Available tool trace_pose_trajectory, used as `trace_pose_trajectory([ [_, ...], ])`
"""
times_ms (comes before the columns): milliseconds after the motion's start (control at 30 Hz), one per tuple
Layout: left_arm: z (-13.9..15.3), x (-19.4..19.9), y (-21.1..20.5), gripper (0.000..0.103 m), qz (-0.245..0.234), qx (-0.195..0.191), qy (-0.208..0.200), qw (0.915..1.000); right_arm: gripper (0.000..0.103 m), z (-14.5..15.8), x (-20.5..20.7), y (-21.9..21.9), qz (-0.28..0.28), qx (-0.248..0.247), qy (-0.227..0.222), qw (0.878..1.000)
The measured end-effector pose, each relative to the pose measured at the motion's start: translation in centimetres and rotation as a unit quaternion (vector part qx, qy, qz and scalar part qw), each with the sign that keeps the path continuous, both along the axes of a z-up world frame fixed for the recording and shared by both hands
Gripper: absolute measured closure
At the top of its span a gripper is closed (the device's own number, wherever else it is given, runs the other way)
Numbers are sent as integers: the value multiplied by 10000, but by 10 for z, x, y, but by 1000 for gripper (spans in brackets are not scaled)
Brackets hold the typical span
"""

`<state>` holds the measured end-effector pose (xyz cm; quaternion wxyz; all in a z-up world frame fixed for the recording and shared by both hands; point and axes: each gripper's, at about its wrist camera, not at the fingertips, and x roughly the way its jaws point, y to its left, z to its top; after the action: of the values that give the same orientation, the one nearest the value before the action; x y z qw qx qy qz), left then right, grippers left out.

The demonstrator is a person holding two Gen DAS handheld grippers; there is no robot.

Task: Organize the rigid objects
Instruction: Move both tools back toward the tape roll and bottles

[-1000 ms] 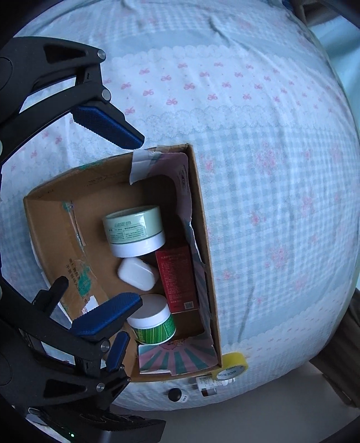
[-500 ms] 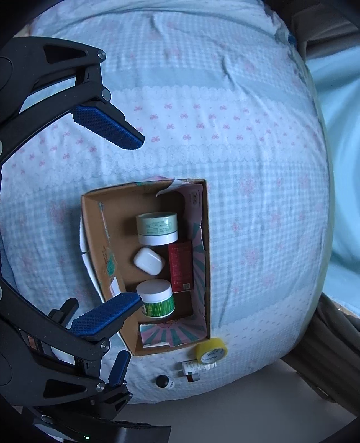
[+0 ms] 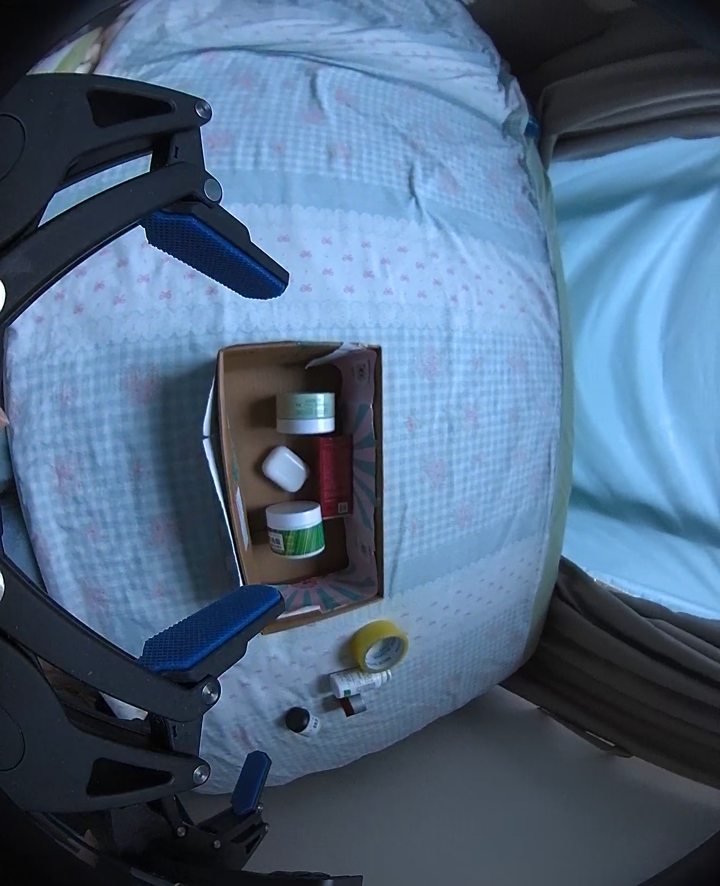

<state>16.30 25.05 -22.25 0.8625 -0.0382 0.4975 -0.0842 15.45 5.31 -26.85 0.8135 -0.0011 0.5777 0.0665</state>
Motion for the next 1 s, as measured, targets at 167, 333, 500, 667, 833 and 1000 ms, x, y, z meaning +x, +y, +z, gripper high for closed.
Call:
trace_pose_trajectory([
  [167, 15, -19, -50, 0, -65, -36, -134, 9999, 0, 23, -17, -54, -324, -42, -252, 9991],
  [333, 18, -34, -122, 0, 66, 56, -202, 9998, 0, 29, -27, -117, -439, -58, -426, 9981],
  [500, 14, -40, -199, 0, 351, 65, -198, 9992, 0, 26, -31, -193, -233, -89, -529, 9983],
  [667, 6, -36, -263, 0, 435, 53, -13, 9990, 0, 20, -28, -267, -171, -217, -490, 9984],
  [833, -8, -24, -310, 0, 291, 188, 148, 9993, 0, 16, -14, -322, -289, -109, -388, 9988],
  [1000, -40, 6, -342, 0, 56, 309, 452, 9985, 0, 4, 7, -358, -528, 22, -326, 9981],
])
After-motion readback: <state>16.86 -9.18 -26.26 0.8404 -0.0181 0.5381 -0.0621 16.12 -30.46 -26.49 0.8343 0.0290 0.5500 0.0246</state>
